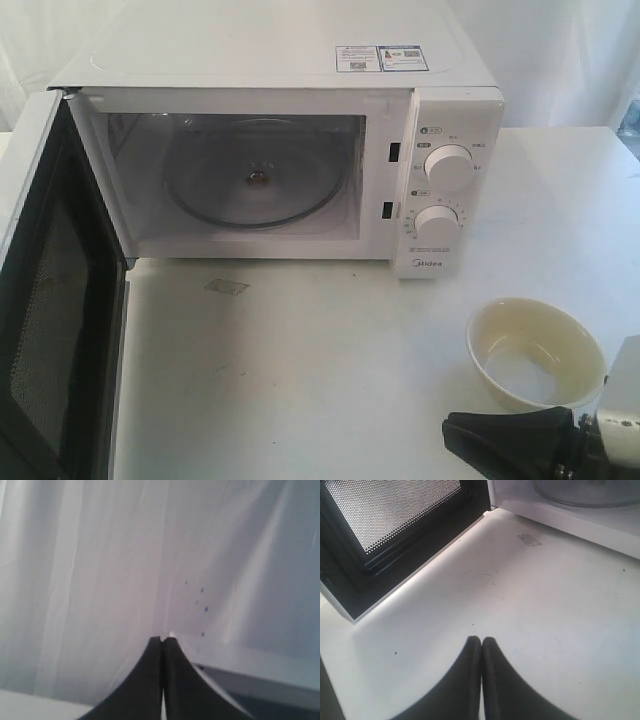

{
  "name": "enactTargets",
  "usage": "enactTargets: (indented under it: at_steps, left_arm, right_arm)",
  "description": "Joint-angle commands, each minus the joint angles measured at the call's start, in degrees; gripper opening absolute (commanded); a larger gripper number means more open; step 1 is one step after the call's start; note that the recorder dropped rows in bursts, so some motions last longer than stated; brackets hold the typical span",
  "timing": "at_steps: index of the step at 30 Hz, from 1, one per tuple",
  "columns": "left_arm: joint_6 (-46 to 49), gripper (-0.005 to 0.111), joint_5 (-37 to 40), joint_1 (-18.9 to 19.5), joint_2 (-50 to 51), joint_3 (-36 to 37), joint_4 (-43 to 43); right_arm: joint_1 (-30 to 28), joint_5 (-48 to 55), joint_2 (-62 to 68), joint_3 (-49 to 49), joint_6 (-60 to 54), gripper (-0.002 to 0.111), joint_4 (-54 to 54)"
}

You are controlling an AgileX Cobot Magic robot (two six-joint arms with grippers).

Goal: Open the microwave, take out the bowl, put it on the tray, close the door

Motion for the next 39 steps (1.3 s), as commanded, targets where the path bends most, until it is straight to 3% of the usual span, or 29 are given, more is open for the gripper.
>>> enactTargets:
  at_steps: [1, 6, 11, 20, 22, 27, 31, 39]
  left_arm:
    - [-0.15, 0.000, -1.47, 0.05, 1.26, -8.32, -0.27]
    - [-0.04, 0.000, 16.84, 0.05, 9.46, -22.63, 0.39]
    - [6.14, 0.000, 43.32, 0.05, 21.06, -36.93, 2.53]
    - [11.88, 0.000, 87.59, 0.05, 39.11, -50.55, 2.55]
    - [14.47, 0.000, 88.81, 0.05, 41.51, -50.55, 2.38]
    - [12.06, 0.000, 79.38, 0.05, 43.95, -50.55, -3.21]
    - [18.23, 0.000, 80.65, 0.05, 44.86, -50.55, -6.73]
    - [19.75, 0.000, 81.22, 0.05, 48.28, -50.27, -6.67]
  right_arm:
    - [-0.07, 0.57, -0.32, 0.34, -1.06, 0.000, 0.23]
    - [-0.07, 0.57, -0.32, 0.34, -2.23, 0.000, 1.00]
    - [-0.07, 0.57, -0.32, 0.34, -2.23, 0.000, 1.00]
    - [-0.07, 0.70, -0.32, 0.59, -2.22, 0.000, 1.00]
    - [-0.07, 0.70, -0.32, 0.84, -2.22, 0.000, 1.00]
    - [-0.07, 0.93, -0.32, 1.32, -2.22, 0.000, 1.34]
    - [-0.07, 1.30, -0.32, 1.32, -3.23, 0.000, 1.90]
    - [-0.07, 5.22, -0.32, 1.32, -4.04, 0.000, 1.90]
